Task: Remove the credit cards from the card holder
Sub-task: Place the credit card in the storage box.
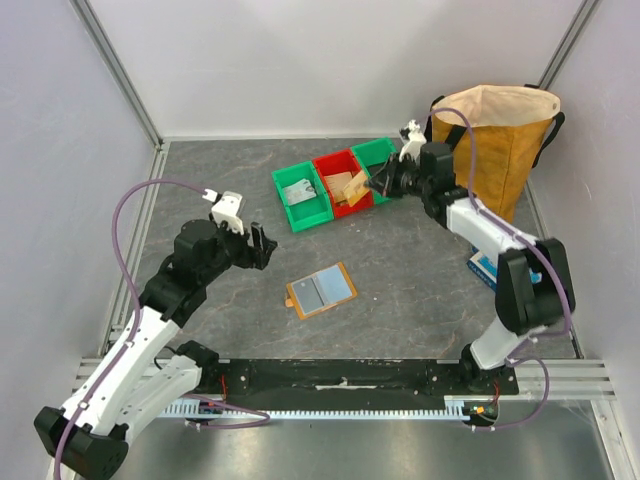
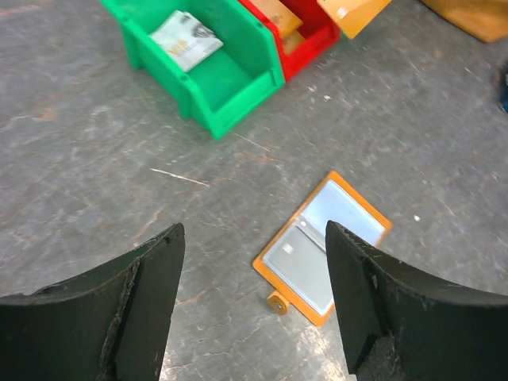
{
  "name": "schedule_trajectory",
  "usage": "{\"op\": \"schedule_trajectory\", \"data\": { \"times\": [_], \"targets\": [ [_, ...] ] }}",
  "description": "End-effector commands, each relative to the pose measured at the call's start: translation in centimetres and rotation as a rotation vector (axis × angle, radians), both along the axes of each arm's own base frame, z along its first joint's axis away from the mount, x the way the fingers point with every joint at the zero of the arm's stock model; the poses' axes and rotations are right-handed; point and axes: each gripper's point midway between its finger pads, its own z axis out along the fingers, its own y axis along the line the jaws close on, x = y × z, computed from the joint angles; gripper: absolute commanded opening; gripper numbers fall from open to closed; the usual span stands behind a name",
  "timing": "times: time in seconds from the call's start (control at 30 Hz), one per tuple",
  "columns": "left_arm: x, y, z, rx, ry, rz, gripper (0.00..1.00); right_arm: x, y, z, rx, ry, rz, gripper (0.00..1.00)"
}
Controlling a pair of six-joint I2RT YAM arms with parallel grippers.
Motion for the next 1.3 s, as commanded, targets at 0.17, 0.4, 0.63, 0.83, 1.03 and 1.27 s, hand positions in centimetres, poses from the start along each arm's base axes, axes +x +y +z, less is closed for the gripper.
{"op": "schedule_trajectory", "data": {
  "times": [0.17,0.4,0.63,0.83,1.03,1.27],
  "targets": [
    [1.2,2.8,0.7,0.0,-0.042,0.178,0.77,11.3,-1.3,-3.3,-0.096,0.031,-0.243,0.0],
    [1.2,2.9,0.7,-0.013,-0.033,0.178,0.76,12.5,2.5,-6.0,-0.062,0.084,-0.18,0.0],
    [1.0,2.3,0.7,-0.043,-0.025,0.153,0.76,11.6,5.1,-8.2,-0.049,0.155,-0.158,0.01],
    [0.6,1.7,0.4,-0.059,-0.005,0.118,0.76,11.9,2.5,-8.4,-0.173,0.15,-0.259,0.4],
    [0.3,0.4,-1.1,-0.076,0.088,0.067,0.76,10.3,0.1,-4.0,-0.292,0.051,-0.303,0.61],
    [-1.9,-2.4,-4.1,-0.19,0.269,-0.023,0.76,4.1,0.0,-0.5,-0.369,-0.018,-0.242,0.73]
  ]
}}
